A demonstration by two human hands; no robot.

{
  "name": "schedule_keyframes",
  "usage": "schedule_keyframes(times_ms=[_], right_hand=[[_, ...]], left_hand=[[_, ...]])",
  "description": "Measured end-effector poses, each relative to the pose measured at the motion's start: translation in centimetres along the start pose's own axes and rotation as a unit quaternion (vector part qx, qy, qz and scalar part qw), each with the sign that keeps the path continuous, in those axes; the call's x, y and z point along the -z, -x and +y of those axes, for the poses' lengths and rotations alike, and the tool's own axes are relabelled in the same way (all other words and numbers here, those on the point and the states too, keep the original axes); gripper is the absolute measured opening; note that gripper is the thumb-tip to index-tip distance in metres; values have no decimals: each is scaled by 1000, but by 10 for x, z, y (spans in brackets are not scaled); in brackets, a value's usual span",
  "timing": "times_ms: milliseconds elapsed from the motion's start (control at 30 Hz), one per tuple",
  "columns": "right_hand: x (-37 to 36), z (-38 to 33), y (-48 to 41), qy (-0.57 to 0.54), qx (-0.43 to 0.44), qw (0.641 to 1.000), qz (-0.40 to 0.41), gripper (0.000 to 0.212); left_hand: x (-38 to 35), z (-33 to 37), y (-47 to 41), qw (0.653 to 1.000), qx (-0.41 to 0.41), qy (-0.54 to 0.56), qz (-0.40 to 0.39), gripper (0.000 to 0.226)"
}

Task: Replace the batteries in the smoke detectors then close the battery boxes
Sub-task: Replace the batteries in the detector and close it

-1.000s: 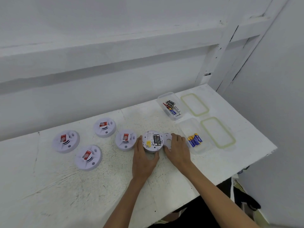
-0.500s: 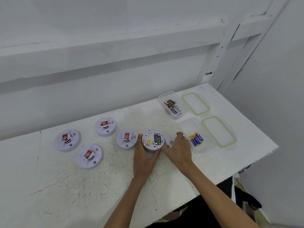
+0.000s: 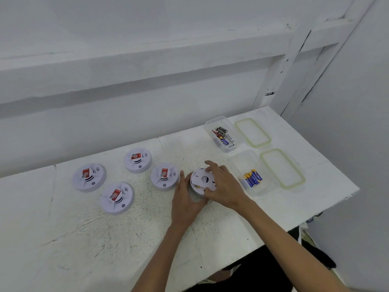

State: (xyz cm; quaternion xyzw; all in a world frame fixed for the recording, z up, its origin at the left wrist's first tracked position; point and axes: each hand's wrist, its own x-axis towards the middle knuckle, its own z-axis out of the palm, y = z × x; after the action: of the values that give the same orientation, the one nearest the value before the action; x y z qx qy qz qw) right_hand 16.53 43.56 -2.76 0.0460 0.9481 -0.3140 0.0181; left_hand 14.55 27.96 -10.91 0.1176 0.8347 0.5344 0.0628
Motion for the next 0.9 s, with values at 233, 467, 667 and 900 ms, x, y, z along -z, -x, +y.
schedule_keyframes(times_ms=[233,467,667,900], right_hand=[[11,8,-4,28,20,998,-48,87],[21,12,-9,38,32,995,-86,90],[22,13,-13,53,39,992,-108,89],[21,18,-17,40,45,992,-108,89]], left_hand=[[2,5,1,999,-30,-13,17,101],[3,5,1,999,-35,-14,15,103],[0,-1,0,999,-26,-13,16,96],[0,0,-1,999,-30,-11,18,95]])
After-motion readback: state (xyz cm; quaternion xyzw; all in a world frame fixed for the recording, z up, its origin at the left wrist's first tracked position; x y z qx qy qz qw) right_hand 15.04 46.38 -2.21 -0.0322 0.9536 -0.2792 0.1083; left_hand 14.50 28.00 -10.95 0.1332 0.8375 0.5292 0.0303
